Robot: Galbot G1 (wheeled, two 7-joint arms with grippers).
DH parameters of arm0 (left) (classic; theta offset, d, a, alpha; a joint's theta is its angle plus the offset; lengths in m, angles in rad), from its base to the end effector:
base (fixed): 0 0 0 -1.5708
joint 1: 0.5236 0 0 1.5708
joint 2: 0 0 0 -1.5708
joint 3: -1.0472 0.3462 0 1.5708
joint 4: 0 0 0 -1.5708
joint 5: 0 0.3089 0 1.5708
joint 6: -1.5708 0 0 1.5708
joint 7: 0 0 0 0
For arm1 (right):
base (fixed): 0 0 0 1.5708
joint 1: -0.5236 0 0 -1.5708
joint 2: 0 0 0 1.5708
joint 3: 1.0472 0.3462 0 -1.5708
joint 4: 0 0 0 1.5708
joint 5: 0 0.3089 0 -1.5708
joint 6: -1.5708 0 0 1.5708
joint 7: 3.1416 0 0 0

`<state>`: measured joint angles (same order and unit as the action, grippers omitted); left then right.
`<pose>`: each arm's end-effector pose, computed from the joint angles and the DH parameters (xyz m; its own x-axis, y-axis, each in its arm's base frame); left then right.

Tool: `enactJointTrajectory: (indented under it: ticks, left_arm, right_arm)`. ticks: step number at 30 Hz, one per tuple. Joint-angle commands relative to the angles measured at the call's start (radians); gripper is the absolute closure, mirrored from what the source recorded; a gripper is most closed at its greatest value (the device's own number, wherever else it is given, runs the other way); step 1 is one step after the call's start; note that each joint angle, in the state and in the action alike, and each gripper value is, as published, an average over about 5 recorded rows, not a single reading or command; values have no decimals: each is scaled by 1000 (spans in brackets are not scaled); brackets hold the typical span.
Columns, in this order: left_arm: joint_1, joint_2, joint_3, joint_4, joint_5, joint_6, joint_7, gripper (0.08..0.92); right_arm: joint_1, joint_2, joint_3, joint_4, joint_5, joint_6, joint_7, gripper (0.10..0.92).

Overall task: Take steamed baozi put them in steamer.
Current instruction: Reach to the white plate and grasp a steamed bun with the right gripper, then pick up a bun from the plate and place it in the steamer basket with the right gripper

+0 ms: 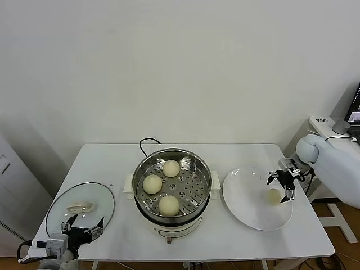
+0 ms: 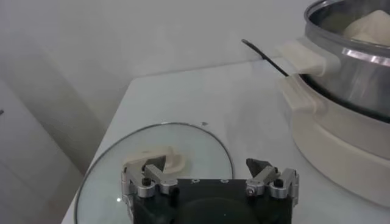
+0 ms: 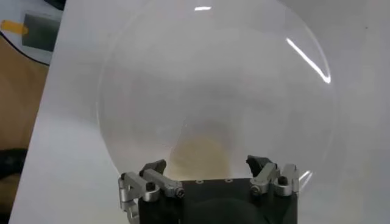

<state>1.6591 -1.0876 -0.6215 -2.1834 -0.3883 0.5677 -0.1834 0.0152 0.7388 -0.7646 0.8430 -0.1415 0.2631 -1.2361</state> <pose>0.1267 0.1002 -0.2573 -0.8444 -0.0496 0.5334 0.0440 0.9859 0.1614 0.4989 -0.2587 -0.2044 -0.0278 -0.1273 0.9915 -0.9735 -0.2216 -0.0558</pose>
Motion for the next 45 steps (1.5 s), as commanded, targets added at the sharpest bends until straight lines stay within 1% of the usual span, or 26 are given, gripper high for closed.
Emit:
enactJointTrajectory:
  ticks: [1,4,6,13,15,17,21,26,30,34,38,45]
  left_arm:
    - [3,-1,-1,0,0,0,0,177]
    - [3,-1,0,1,0,0,0,177]
    - [1,0,1,1,0,1,0,177]
    - [-3,2,3,2,1,4,-1,177]
    - [-3,2,3,1,2,5,-1,177]
    - [-2,1,3,0,2,5,-2,177]
    - [1,0,3,-1,4,5,-2,177]
    - [2,0,3,-8,6,6,-3,177]
    - [0,0,6,-9,6,6,-4,177]
    - [-3,0,10,-5,8,6,-4,177]
    - [-6,1,13,-3,8,5,-4,177]
    - [-8,4,19,-4,10,4,-4,177]
  right_arm:
    - [-64,24,62,-43,-64,-16,22,204]
    - [-73,26,75,-47,-73,-27,22,224]
    - [-79,26,83,-49,-76,-34,23,259]
    - [-83,24,103,-47,-47,-55,13,413]
    - [-66,11,81,-34,-14,-67,5,474]
    - [-28,-16,30,-5,38,-88,-1,551]
    - [115,-95,-149,100,190,-161,-6,635]
    - [415,-166,-441,235,364,-250,-15,651]
    - [640,-167,-638,327,488,-290,-24,652]
    - [831,-120,-786,397,619,-344,-14,652]
    - [953,-36,-887,458,743,-415,16,652]
    - [1045,99,-951,546,946,-527,90,652]
